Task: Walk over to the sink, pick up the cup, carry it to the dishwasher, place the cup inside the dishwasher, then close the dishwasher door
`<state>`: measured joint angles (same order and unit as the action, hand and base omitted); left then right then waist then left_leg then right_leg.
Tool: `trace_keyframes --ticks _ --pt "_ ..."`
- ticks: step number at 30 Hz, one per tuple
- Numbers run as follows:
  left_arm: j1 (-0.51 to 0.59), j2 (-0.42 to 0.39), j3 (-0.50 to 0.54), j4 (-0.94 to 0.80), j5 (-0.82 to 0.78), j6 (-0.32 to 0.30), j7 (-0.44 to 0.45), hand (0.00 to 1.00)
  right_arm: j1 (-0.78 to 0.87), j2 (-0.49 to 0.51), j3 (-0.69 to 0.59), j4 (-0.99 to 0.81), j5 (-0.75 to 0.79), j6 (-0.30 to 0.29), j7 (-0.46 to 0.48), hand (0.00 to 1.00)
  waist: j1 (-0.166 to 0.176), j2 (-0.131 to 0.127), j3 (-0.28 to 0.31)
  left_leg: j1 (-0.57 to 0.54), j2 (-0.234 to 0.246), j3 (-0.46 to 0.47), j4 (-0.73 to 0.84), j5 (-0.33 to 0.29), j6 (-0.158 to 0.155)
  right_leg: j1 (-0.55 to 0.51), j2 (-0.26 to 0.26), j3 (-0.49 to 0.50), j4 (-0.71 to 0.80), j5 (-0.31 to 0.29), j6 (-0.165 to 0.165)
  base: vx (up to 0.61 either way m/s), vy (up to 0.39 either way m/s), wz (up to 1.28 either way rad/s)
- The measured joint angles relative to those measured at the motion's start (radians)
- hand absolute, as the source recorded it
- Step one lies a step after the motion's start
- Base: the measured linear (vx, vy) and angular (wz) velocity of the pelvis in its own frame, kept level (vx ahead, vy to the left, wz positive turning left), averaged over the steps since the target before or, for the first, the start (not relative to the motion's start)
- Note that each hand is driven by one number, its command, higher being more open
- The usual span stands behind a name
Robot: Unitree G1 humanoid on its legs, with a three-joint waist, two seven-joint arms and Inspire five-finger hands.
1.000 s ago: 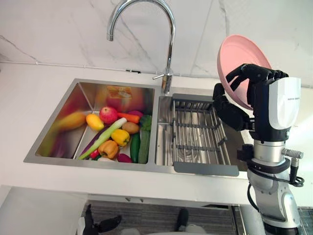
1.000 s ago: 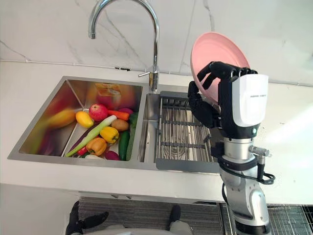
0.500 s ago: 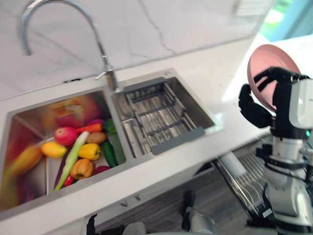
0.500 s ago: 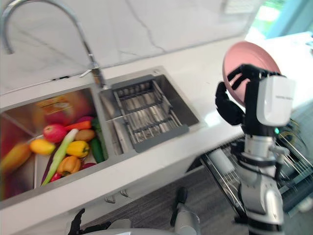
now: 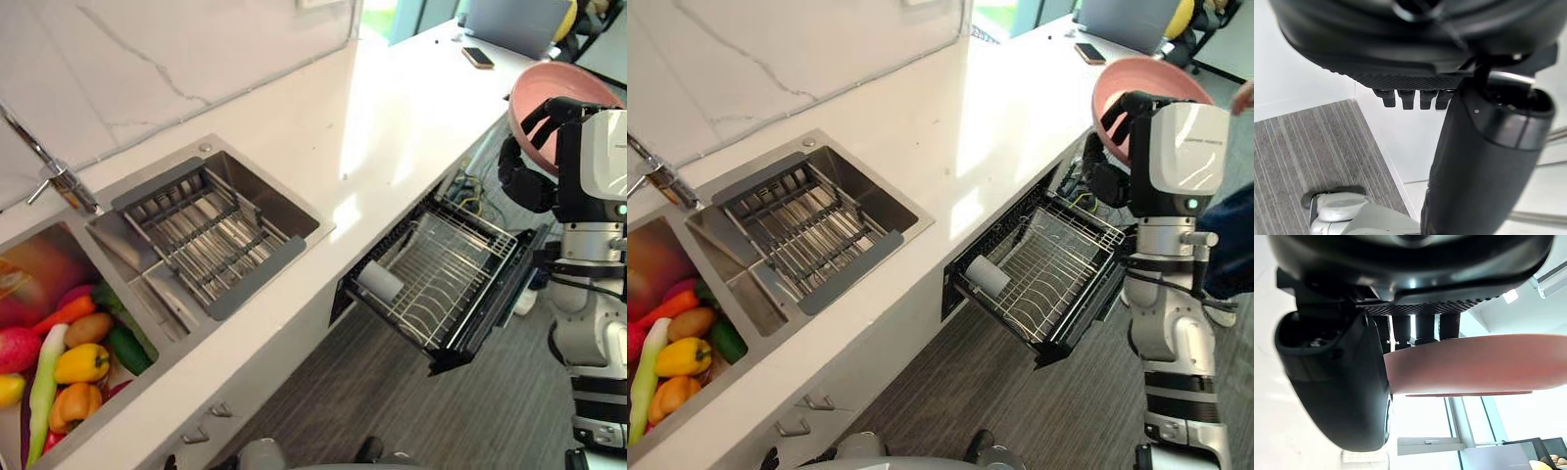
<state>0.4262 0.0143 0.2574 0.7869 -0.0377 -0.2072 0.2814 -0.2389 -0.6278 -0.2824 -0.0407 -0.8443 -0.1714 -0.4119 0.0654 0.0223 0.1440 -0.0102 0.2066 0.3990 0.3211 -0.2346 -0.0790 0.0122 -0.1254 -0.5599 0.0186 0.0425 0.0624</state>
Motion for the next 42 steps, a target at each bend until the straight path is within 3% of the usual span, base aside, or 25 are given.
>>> trace_keyframes --ticks 4,8,15,21,29,42 --pt "-0.002 -0.032 -0.004 0.009 0.054 -0.068 0.009 1.00 -0.071 -0.007 -0.010 0.086 0.000 -0.020 0.021 0.00 -0.012 0.012 0.018 0.016 -0.038 -0.003 -0.071 0.045 0.010 0.022 0.001 -0.002 -0.094 0.057 -0.002 -0.07 0.024 0.04" --pt "-0.027 -0.031 -0.020 0.010 0.091 -0.085 0.026 1.00 -0.095 -0.006 -0.017 0.126 0.000 -0.005 0.038 0.00 -0.019 0.019 0.040 -0.018 -0.051 -0.008 -0.094 0.069 0.013 -0.017 -0.002 -0.003 -0.109 0.072 -0.010 -0.08 0.043 0.02" --pt "-0.088 -0.029 -0.019 0.010 0.096 -0.118 0.041 1.00 -0.090 0.027 -0.083 0.134 0.067 0.091 0.019 0.00 -0.058 0.020 0.139 -0.089 -0.085 -0.016 -0.112 0.093 0.032 -0.094 -0.031 0.001 -0.104 0.107 -0.008 -0.04 0.097 0.01" --pt "-0.140 -0.021 -0.020 0.005 0.093 -0.149 0.041 1.00 -0.057 0.096 -0.111 0.135 0.116 0.165 -0.022 0.00 -0.058 0.020 0.213 -0.152 -0.110 -0.044 -0.107 0.097 0.042 -0.156 -0.051 0.006 -0.103 0.131 -0.006 -0.05 0.121 0.01" --pt "-0.187 -0.007 -0.041 -0.013 0.073 -0.172 0.046 1.00 -0.059 0.113 -0.102 0.134 0.156 0.208 -0.023 0.00 -0.051 0.021 0.298 -0.231 -0.114 -0.061 -0.075 0.094 0.053 -0.224 -0.057 0.013 -0.103 0.152 -0.013 -0.05 0.081 -0.01" --pt "-0.238 0.015 -0.091 -0.026 0.022 -0.172 0.039 1.00 -0.166 0.028 -0.002 0.146 0.196 0.251 0.033 0.00 -0.036 0.047 0.325 -0.352 -0.151 -0.144 -0.021 0.094 0.081 -0.298 -0.085 -0.011 -0.103 0.185 -0.010 -0.06 0.107 0.08"
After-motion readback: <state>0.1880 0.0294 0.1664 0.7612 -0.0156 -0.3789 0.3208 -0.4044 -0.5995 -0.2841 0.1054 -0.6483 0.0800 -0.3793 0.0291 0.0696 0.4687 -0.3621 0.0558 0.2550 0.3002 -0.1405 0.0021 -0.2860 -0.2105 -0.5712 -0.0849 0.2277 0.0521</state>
